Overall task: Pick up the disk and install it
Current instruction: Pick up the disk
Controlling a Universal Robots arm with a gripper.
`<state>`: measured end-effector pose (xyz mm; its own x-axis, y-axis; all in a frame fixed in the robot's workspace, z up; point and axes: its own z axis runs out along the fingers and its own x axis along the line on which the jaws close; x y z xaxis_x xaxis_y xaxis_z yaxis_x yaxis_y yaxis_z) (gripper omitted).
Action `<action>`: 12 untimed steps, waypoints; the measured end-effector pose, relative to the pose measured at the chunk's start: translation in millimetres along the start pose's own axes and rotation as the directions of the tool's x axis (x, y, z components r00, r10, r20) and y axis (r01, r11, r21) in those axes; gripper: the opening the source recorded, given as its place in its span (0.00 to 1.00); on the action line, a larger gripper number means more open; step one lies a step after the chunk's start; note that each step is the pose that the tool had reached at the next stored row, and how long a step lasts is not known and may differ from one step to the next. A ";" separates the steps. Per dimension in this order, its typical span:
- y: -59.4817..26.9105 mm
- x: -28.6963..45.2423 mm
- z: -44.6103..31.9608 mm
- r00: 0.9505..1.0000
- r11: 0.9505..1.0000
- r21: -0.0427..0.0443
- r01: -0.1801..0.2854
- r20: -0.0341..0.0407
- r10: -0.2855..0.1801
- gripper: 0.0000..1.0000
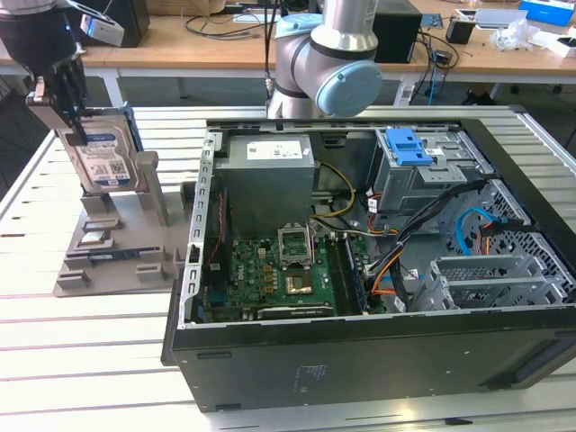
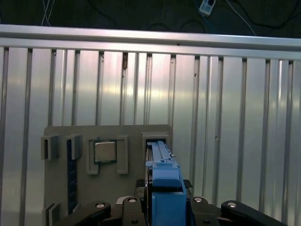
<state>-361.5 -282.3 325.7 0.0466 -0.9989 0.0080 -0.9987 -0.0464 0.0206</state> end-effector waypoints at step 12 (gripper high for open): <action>0.3 0.1 -15.1 1.000 1.000 0.000 0.000 0.001 0.000 0.36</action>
<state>-361.5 -282.3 340.8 0.0466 -0.9989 0.0072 -0.9987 -0.0465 0.0206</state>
